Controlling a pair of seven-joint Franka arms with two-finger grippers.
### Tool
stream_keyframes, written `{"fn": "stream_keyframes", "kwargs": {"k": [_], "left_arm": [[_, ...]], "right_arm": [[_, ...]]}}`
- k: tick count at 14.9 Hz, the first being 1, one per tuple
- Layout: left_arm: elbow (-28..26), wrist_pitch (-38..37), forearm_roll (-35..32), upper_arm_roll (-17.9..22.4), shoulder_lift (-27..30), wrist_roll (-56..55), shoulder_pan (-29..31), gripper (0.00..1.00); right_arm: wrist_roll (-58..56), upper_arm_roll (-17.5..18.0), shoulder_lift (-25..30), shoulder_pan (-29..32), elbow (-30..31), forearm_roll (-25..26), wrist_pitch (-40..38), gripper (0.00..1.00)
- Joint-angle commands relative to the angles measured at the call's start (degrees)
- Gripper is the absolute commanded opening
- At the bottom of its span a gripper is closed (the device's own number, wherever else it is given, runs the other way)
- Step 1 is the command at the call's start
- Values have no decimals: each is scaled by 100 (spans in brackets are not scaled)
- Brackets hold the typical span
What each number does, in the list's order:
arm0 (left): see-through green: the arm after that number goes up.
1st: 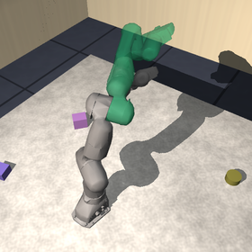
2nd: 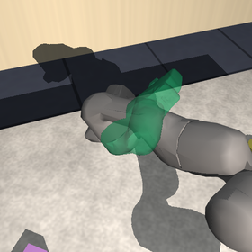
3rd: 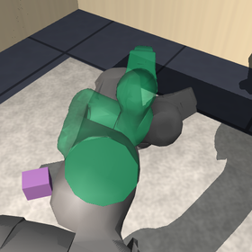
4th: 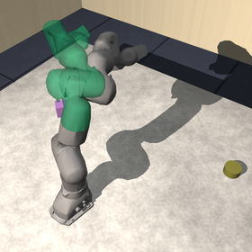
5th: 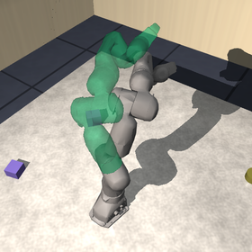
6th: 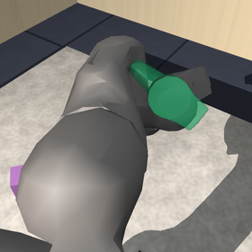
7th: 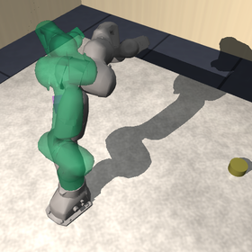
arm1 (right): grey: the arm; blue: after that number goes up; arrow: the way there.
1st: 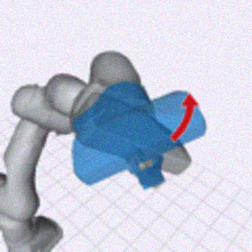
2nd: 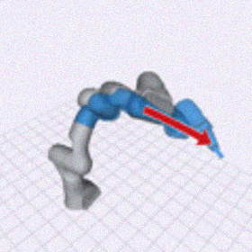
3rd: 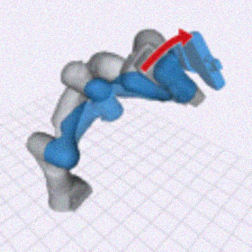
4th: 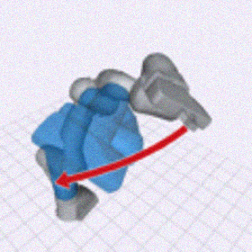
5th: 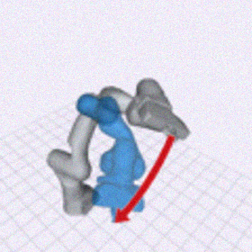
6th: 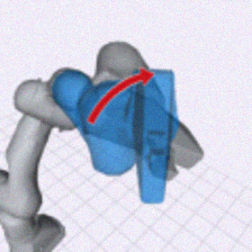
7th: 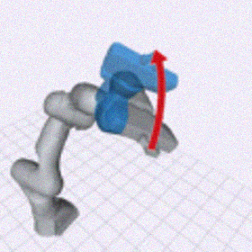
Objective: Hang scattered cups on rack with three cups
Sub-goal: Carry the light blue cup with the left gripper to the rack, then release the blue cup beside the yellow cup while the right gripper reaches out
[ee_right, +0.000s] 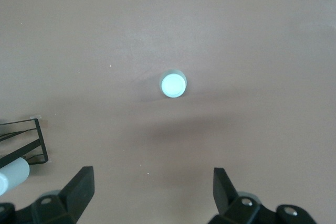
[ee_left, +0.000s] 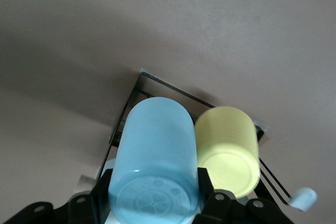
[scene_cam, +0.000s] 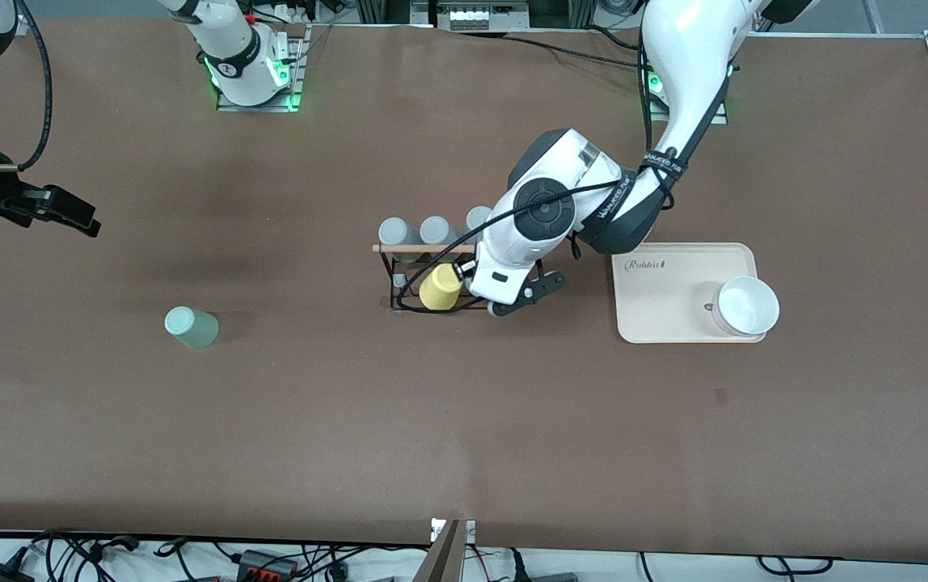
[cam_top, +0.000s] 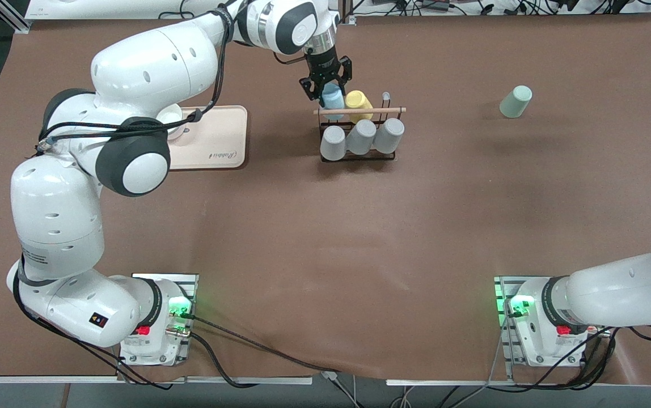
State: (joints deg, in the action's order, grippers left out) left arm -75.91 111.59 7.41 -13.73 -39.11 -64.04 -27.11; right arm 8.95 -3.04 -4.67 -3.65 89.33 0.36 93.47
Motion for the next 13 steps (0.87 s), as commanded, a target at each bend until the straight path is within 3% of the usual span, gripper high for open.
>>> {"fn": "stream_keyframes", "kwargs": {"k": [1,2,3,10,13], "left_arm": [[147,-41,-108,81,-158,23,-40,38],[147,-41,-151,90,-158,66,13,79],[190,-84,-221,81,-106,180,65,100],[155,-646,-468,116,1088,865,1444,100],[191,-1663,-468,81,1676,2065,2172,100]], "right_arm": [[98,14,-51,40,-47,-10,-75,100],[98,14,-130,40,-30,-1,-14,100],[20,14,-348,31,-47,8,-5,100],[1,14,-1579,154,303,17,1021,100],[-357,14,-1870,110,786,26,2022,100]]}}
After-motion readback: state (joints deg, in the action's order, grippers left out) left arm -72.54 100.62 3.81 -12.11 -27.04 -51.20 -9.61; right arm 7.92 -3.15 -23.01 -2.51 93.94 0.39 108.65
